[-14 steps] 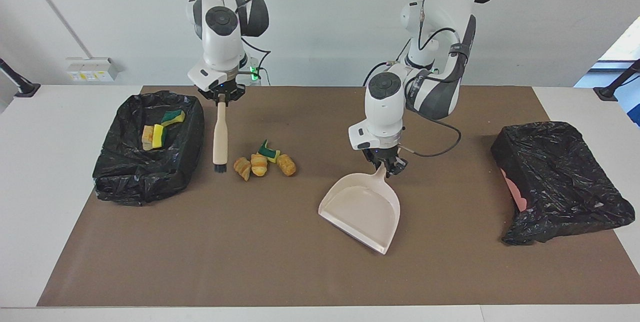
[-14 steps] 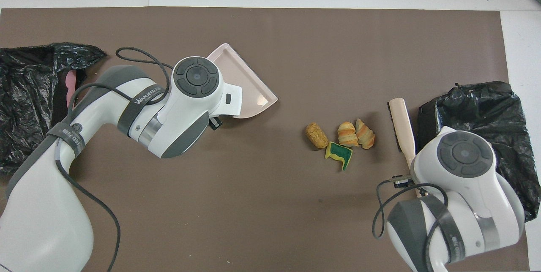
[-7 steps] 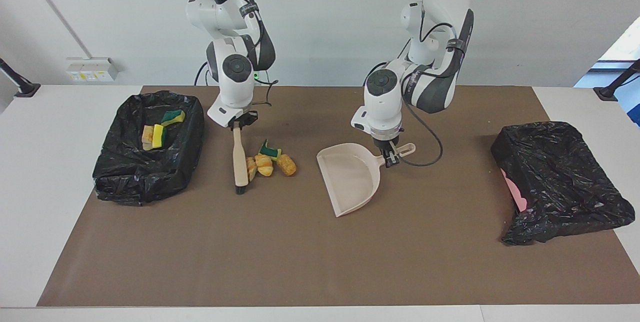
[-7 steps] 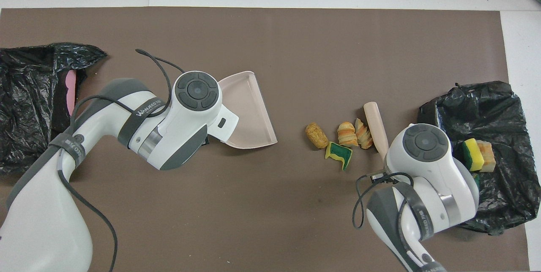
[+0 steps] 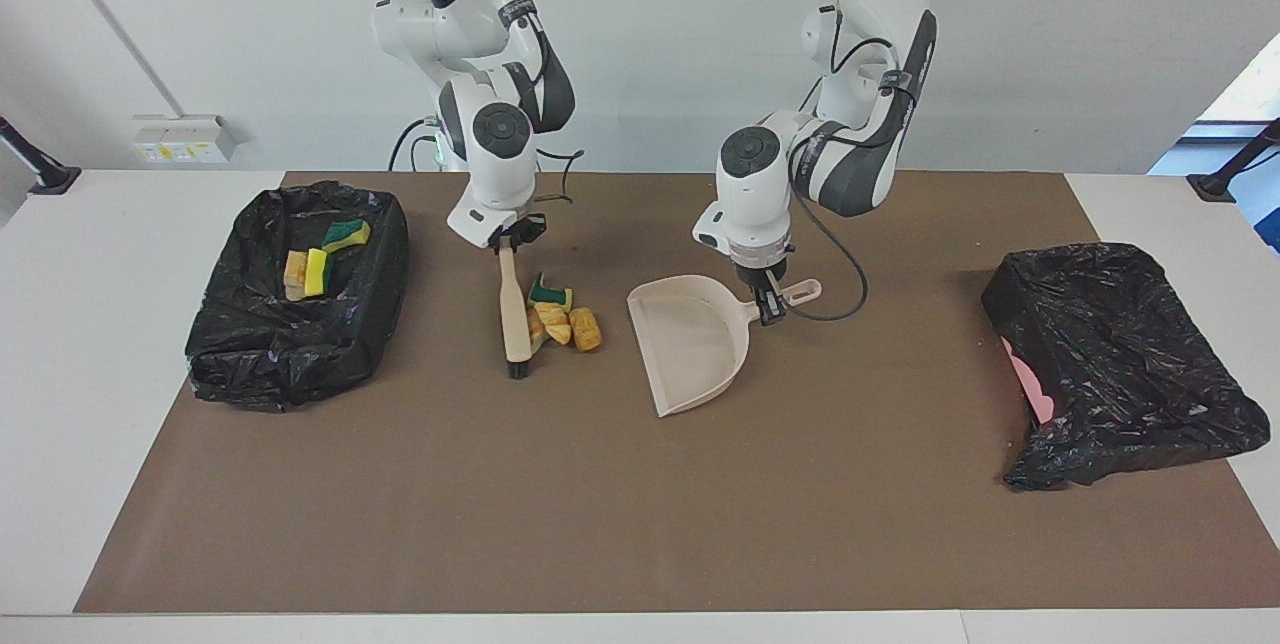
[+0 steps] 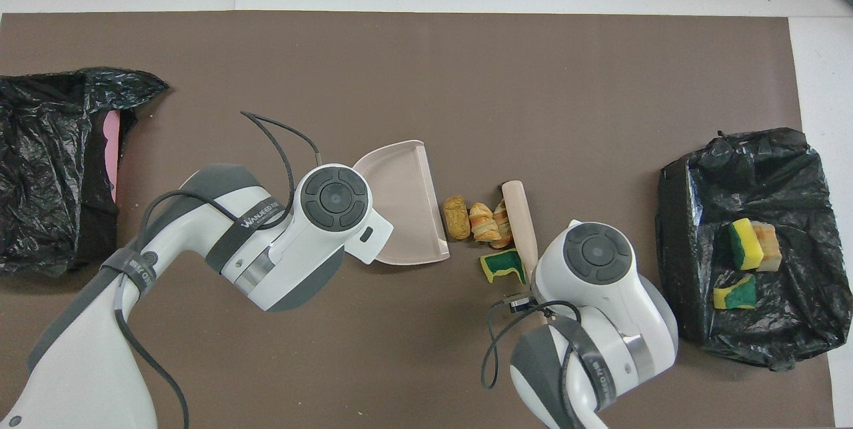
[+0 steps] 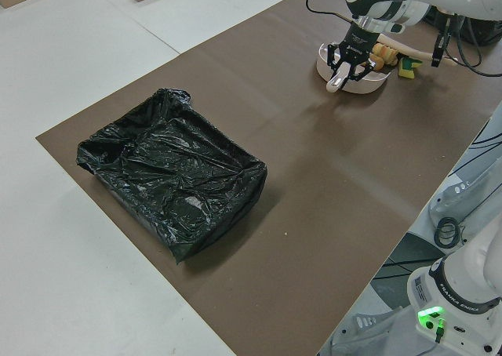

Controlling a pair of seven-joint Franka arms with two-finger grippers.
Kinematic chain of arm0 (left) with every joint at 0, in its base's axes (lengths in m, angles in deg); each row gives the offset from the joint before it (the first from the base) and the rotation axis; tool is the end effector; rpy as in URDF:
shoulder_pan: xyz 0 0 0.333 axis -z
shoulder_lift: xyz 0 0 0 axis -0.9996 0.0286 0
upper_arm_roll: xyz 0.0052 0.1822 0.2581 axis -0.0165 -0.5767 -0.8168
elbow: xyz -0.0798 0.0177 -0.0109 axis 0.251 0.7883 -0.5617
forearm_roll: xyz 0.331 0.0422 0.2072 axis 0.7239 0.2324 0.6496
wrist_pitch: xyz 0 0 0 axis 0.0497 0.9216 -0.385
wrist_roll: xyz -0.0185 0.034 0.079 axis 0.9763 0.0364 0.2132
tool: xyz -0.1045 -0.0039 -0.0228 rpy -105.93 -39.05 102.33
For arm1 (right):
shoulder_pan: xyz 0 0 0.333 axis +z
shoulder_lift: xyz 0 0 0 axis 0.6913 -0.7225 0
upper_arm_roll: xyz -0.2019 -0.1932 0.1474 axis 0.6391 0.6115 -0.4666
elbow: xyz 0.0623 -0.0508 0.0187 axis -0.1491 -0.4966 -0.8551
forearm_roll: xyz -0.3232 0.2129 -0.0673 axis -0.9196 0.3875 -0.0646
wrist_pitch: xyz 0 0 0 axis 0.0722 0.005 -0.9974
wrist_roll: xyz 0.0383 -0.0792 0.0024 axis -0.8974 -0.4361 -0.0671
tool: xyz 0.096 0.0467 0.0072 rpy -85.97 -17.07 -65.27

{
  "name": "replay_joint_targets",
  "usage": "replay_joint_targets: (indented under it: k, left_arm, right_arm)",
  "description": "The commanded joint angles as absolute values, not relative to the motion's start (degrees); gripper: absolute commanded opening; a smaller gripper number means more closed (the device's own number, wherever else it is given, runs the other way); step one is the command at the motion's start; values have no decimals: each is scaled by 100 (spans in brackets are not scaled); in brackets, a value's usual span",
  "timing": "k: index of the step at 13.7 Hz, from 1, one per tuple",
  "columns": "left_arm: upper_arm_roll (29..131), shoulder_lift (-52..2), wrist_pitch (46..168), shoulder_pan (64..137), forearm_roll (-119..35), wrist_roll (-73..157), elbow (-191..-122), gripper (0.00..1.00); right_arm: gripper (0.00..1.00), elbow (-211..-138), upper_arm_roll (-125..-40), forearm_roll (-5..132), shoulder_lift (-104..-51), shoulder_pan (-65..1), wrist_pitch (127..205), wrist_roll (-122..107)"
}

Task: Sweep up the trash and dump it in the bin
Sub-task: 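Place the dustpan by the rolls with the left gripper while the right gripper sweeps, then sweep the rolls and green sponge into the dustpan with the right gripper's brush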

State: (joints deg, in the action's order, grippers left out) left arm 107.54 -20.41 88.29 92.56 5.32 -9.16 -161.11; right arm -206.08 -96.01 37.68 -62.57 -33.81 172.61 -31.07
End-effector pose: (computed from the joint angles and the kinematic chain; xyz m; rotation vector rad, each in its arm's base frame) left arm 0.4961 -0.3109 0.3444 -2.2084 1.9412 0.1560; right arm 0.4104 0.2482 0.3125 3.0923 0.3305 -0.3208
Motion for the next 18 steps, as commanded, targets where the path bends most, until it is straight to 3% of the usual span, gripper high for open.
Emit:
replay_joint_targets:
  k: [1, 2, 5, 8, 10, 12, 15, 18]
  left_arm:
    - [10704, -2293, 8920, 9258, 503, -976, -16370, 48]
    - [10712, -2293, 8903, 9258, 494, -966, -16362, 53]
    - [10704, -2293, 8903, 9258, 494, -975, -16370, 51]
    - [10704, -2293, 8903, 9249, 503, -975, -16361, 34]
    - [10704, -2293, 8955, 9249, 503, -1045, -16353, 12]
    - [10695, -2285, 8964, 9240, 512, -1289, -16327, 0]
    - [10677, -2319, 8798, 9188, 529, -1616, -16238, 0]
    - [10642, -2451, 8753, 9179, 564, -2433, -16247, 0]
  right_arm:
    - [0, -20315, -9610, 4604, -6570, -3144, 17460, -3068]
    - [0, -20157, -9610, 4948, -6657, -3047, 17460, -3094]
    - [0, -19831, -9610, 5416, -6729, -3011, 17434, -3068]
    - [0, -19401, -9532, 5575, -6300, -3125, 16638, -3242]
    - [0, -19356, -9478, 5444, -5721, -3510, 15803, -3270]
    - [0, -19487, -9478, 4972, -5167, -3600, 15151, -3461]
    - [0, -20213, -9514, 4276, -4507, -3556, 14683, -3753]
    - [0, -20989, -9549, 4116, -4434, -3495, 14893, -4041]
